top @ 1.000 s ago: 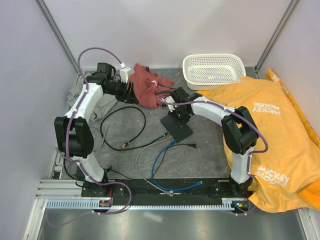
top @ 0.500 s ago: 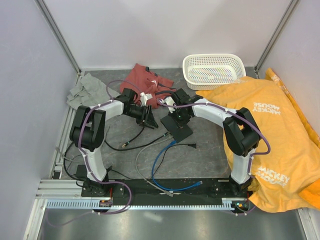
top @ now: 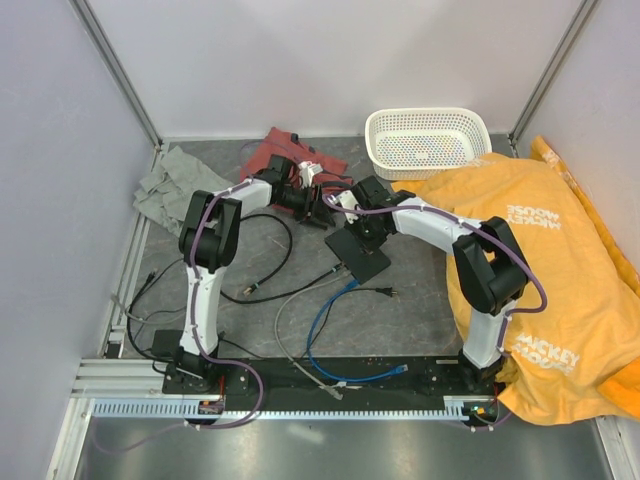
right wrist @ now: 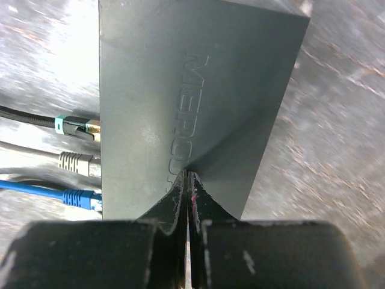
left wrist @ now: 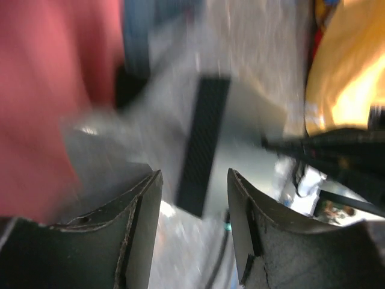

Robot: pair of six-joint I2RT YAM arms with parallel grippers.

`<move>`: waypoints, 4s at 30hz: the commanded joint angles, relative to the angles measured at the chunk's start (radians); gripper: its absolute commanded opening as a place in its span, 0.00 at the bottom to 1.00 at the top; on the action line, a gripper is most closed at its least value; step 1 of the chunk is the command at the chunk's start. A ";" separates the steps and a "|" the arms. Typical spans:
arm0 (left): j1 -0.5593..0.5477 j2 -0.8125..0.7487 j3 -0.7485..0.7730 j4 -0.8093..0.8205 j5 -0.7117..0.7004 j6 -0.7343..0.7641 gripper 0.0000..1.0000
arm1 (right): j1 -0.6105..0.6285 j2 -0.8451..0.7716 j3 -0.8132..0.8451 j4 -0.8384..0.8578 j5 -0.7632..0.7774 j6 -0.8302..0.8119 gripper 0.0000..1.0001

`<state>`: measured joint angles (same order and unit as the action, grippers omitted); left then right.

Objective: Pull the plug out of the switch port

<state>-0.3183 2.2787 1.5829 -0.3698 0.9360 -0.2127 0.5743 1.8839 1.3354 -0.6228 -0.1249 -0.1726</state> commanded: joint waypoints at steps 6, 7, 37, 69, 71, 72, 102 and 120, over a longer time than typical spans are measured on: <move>-0.012 -0.033 0.037 -0.021 -0.037 -0.010 0.55 | -0.031 -0.049 -0.070 -0.008 0.097 -0.050 0.00; 0.007 -0.059 0.002 -0.014 -0.026 -0.017 0.54 | -0.033 -0.048 -0.067 -0.009 0.097 -0.051 0.00; -0.108 -0.119 -0.350 0.278 0.138 -0.134 0.49 | -0.063 -0.063 -0.102 0.018 0.117 -0.065 0.00; -0.174 -0.019 -0.261 0.341 0.043 -0.281 0.25 | -0.076 -0.036 -0.108 0.011 0.100 -0.033 0.00; -0.176 -0.019 -0.258 0.335 0.037 -0.281 0.22 | -0.073 -0.032 -0.099 0.009 0.099 -0.036 0.00; -0.176 -0.018 -0.251 0.327 0.034 -0.281 0.22 | -0.073 -0.029 -0.096 0.009 0.099 -0.034 0.00; -0.174 -0.025 -0.202 0.253 -0.089 -0.346 0.21 | -0.054 -0.020 -0.093 0.005 0.105 -0.044 0.00; -0.169 -0.079 -0.215 0.106 -0.247 -0.251 0.02 | -0.047 0.003 -0.085 0.006 0.119 -0.048 0.00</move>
<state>-0.5030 2.2147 1.3750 -0.2306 0.9085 -0.5297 0.5266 1.8294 1.2594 -0.6037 -0.0338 -0.2104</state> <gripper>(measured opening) 0.252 0.007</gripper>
